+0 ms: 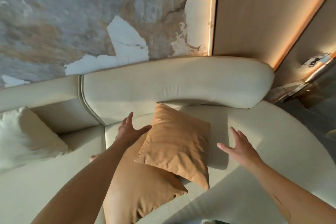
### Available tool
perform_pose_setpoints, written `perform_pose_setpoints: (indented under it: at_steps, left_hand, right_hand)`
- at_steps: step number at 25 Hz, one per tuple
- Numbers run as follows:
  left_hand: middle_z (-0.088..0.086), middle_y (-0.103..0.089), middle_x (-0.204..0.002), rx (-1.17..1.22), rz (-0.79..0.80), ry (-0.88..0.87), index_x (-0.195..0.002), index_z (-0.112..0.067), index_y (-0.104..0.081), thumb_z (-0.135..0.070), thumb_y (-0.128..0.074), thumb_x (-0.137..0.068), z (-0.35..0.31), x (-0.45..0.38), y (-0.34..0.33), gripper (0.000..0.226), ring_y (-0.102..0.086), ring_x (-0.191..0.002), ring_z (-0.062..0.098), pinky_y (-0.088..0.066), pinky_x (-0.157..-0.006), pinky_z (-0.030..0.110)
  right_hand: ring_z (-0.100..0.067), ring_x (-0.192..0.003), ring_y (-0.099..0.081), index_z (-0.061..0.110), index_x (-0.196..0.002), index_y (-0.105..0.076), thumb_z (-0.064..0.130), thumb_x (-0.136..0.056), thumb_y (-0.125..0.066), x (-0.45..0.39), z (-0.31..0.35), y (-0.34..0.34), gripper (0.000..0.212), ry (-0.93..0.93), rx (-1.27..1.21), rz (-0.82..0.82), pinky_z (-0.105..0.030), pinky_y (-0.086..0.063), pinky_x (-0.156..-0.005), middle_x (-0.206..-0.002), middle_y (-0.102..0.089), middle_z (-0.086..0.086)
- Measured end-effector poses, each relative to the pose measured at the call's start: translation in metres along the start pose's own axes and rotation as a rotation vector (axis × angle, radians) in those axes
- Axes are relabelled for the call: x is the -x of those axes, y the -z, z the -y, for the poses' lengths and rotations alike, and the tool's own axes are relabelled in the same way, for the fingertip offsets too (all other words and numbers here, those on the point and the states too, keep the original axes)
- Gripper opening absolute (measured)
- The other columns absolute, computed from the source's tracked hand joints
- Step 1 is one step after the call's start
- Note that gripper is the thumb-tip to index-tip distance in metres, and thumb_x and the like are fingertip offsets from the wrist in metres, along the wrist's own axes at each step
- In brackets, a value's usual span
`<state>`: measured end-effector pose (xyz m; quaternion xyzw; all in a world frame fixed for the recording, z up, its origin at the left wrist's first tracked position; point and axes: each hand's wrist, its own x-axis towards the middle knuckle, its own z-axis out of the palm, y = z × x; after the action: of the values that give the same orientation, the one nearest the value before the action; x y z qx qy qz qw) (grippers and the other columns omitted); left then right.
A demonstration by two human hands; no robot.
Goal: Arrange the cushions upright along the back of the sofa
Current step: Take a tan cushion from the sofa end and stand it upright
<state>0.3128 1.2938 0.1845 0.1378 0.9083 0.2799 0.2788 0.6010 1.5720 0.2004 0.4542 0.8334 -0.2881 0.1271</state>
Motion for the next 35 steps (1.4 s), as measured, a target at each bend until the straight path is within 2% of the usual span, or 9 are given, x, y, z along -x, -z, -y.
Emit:
perform_pose_setpoints:
  at_steps: [8, 13, 18, 23, 27, 29, 30, 33, 35]
  left_hand:
    - [0.005, -0.019, -0.161, 0.040, -0.074, 0.173, -0.154, -0.033, -0.013, -0.075, -0.068, -0.063, 0.002, -0.011, -0.098, 0.114, -0.025, -0.144, 0.035, -0.030, -0.111, 0.059]
    - [0.007, -0.022, -0.160, -0.058, -0.068, 0.190, -0.155, -0.033, -0.014, -0.075, -0.064, -0.068, 0.013, -0.046, -0.144, 0.108, -0.027, -0.144, 0.035, -0.029, -0.112, 0.055]
    - [0.011, -0.031, -0.157, 0.040, -0.046, 0.235, -0.155, -0.029, -0.019, -0.071, -0.065, -0.072, 0.027, -0.094, -0.180, 0.104, -0.032, -0.142, 0.033, -0.030, -0.114, 0.050]
    - [0.010, -0.040, -0.151, -0.059, 0.015, 0.217, -0.153, -0.026, -0.020, -0.073, -0.062, -0.073, 0.036, -0.128, -0.192, 0.102, -0.043, -0.133, 0.032, -0.036, -0.108, 0.042]
    - [0.004, -0.047, -0.145, 0.013, 0.077, 0.220, -0.151, -0.029, -0.025, -0.072, -0.067, -0.070, 0.040, -0.140, -0.188, 0.101, -0.048, -0.127, 0.028, -0.039, -0.101, 0.036]
    - [0.004, -0.048, -0.142, 0.040, 0.088, 0.220, -0.150, -0.028, -0.028, -0.068, -0.071, -0.068, 0.039, -0.139, -0.187, 0.100, -0.049, -0.125, 0.027, -0.040, -0.103, 0.038]
    - [0.005, -0.050, -0.140, 0.056, 0.089, 0.223, -0.149, -0.027, -0.031, -0.066, -0.073, -0.067, 0.038, -0.139, -0.187, 0.100, -0.050, -0.124, 0.027, -0.041, -0.105, 0.040]
    - [0.003, -0.055, -0.132, 0.098, 0.082, 0.210, -0.143, -0.024, -0.038, -0.060, -0.079, -0.065, 0.032, -0.133, -0.183, 0.096, -0.054, -0.117, 0.025, -0.043, -0.104, 0.043]
    - [0.001, -0.057, -0.127, 0.103, 0.099, 0.205, -0.141, -0.024, -0.040, -0.059, -0.080, -0.064, 0.024, -0.128, -0.175, 0.094, -0.056, -0.113, 0.024, -0.045, -0.102, 0.043]
  right_hand:
    - [-0.025, -0.146, -0.025, 0.024, -0.156, -0.014, 0.064, -0.081, -0.061, -0.103, -0.071, -0.046, 0.097, 0.015, -0.145, 0.153, -0.042, -0.025, -0.116, -0.161, -0.022, -0.009]
    - [-0.027, -0.147, -0.023, 0.033, -0.155, -0.012, 0.072, -0.074, -0.062, -0.149, -0.083, -0.107, 0.103, -0.056, -0.311, 0.271, -0.047, -0.025, -0.116, -0.163, -0.018, -0.002]
    - [-0.030, -0.144, -0.028, 0.046, -0.152, 0.002, 0.077, -0.063, -0.068, -0.187, -0.078, -0.155, 0.117, -0.228, -0.563, 0.385, -0.059, -0.045, -0.094, -0.163, -0.012, 0.008]
    - [-0.036, -0.141, -0.033, 0.051, -0.149, 0.006, 0.076, -0.058, -0.072, -0.215, -0.081, -0.182, 0.122, -0.316, -0.676, 0.464, -0.067, -0.040, -0.098, -0.163, -0.016, 0.006]
    - [-0.030, -0.146, -0.023, 0.056, -0.146, 0.007, 0.069, -0.054, -0.080, -0.222, -0.078, -0.201, 0.127, -0.324, -0.753, 0.471, -0.073, -0.025, -0.104, -0.163, -0.011, 0.015]
    - [-0.029, -0.145, -0.025, 0.056, -0.147, 0.003, 0.060, -0.056, -0.084, -0.221, -0.077, -0.208, 0.126, -0.347, -0.813, 0.435, -0.072, -0.022, -0.105, -0.162, -0.017, 0.013]
    - [-0.029, -0.141, -0.032, 0.056, -0.147, -0.001, 0.055, -0.057, -0.086, -0.220, -0.075, -0.208, 0.124, -0.372, -0.846, 0.426, -0.070, -0.027, -0.104, -0.159, -0.025, 0.011]
    - [-0.023, -0.111, -0.059, 0.051, -0.146, -0.018, 0.041, -0.059, -0.088, -0.211, -0.068, -0.193, 0.113, -0.425, -0.907, 0.424, -0.061, -0.051, -0.080, -0.139, -0.053, 0.007]
    - [-0.024, -0.100, -0.064, 0.048, -0.145, -0.023, 0.038, -0.058, -0.089, -0.204, -0.067, -0.175, 0.109, -0.418, -0.904, 0.411, -0.061, -0.054, -0.076, -0.126, -0.060, 0.005]
